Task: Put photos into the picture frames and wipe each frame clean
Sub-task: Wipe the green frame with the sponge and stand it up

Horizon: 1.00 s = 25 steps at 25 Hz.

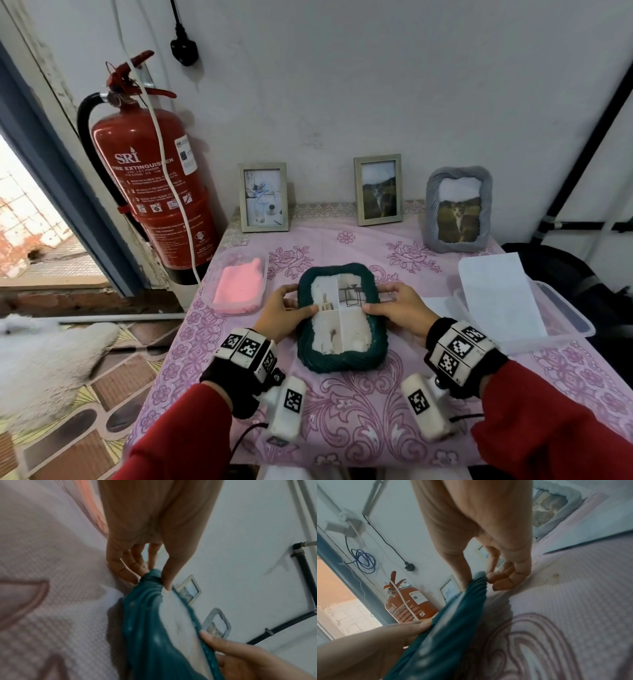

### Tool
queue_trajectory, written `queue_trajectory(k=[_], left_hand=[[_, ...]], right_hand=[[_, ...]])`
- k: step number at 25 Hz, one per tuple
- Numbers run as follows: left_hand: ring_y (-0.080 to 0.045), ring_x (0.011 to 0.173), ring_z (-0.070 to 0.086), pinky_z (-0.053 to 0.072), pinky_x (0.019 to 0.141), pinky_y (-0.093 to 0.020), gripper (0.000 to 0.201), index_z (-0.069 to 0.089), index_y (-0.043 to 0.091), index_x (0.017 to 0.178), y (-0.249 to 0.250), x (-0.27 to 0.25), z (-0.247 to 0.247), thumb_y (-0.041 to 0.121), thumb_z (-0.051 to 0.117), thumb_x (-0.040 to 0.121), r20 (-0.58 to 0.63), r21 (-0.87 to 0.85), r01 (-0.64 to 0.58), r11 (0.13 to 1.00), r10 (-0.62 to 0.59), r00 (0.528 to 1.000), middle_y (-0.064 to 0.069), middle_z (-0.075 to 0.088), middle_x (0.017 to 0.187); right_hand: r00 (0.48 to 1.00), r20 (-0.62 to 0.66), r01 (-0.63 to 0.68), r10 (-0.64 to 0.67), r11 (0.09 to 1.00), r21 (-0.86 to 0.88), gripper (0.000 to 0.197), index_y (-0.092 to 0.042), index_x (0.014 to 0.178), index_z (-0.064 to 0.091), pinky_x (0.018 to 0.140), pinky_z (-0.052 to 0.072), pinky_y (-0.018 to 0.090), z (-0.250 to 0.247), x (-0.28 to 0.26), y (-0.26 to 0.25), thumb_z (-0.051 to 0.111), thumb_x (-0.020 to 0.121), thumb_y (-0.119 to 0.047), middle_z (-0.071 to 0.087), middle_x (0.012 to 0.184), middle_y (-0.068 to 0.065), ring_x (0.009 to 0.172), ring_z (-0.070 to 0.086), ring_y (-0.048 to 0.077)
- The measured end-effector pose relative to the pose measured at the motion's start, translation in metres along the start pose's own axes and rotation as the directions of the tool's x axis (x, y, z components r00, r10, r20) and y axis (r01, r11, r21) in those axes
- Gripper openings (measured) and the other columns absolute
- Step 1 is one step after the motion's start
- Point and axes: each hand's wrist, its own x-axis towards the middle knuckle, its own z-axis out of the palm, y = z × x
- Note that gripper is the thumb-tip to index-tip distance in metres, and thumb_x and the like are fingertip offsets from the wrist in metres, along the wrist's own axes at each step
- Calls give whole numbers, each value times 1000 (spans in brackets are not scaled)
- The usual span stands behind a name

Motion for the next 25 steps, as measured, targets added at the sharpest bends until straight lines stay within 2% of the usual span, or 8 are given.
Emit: queue_trajectory(k=[2,6,8,13,16,20,23,25], left_hand=[[-25,88,56,53,85,-42,61,39,13,134,4,-2,-1,7,69,82,10,-80,-54,995,55,998,-6,52,86],[-17,75,62,56,61,-24,58,35,21,134,19,-7,-3,2,61,86,35,-216,-116,969,127,991,-9,62,83],[-16,75,63,55,58,-22,55,34,26,134,25,-8,-5,3,58,89,24,-254,-139,957,150,988,-10,63,87],[-9,70,67,55,57,-21,54,34,28,136,36,-8,-4,5,54,91,46,-355,-168,920,197,979,-7,67,90],[-7,70,69,55,58,-20,55,35,30,135,39,-7,-3,4,54,91,81,-391,-185,902,233,969,-6,69,91],[-18,83,69,56,66,-25,57,39,35,132,43,-5,-5,1,55,89,111,-453,-189,871,265,958,-9,71,96],[-21,94,66,56,75,-29,56,39,35,132,45,2,-2,1,53,90,91,-436,-227,871,293,952,-10,66,111],[-18,94,65,56,76,-29,57,37,36,133,47,10,0,1,52,91,79,-418,-251,873,310,947,-10,65,112]], right_hand=[[999,16,45,-46,999,22,39,-10,112,44,50,52,14,2,-2,-5,65,82,2,59,91,11,74,59,16],[990,45,133,-137,988,73,34,-15,113,40,57,51,22,6,-3,-15,61,87,-4,57,91,13,72,59,17],[982,72,168,-177,979,119,35,-16,114,39,54,51,20,7,-4,-18,59,89,-5,60,88,11,69,61,14],[973,86,193,-216,957,218,36,-26,118,40,79,52,41,8,-2,-25,57,91,-9,61,107,20,86,60,26],[963,80,223,-258,926,303,38,-25,117,41,78,54,35,6,1,-30,56,90,-4,63,105,12,86,62,22],[956,92,232,-280,907,351,41,-20,116,44,69,56,26,-1,6,-34,59,86,3,65,100,8,81,64,18],[956,87,231,-282,898,375,42,-19,113,46,69,56,28,-4,15,-39,58,83,9,65,96,10,80,63,21],[953,83,243,-291,900,362,43,-18,110,47,71,54,31,-4,24,-45,54,82,14,62,90,12,76,60,21]])
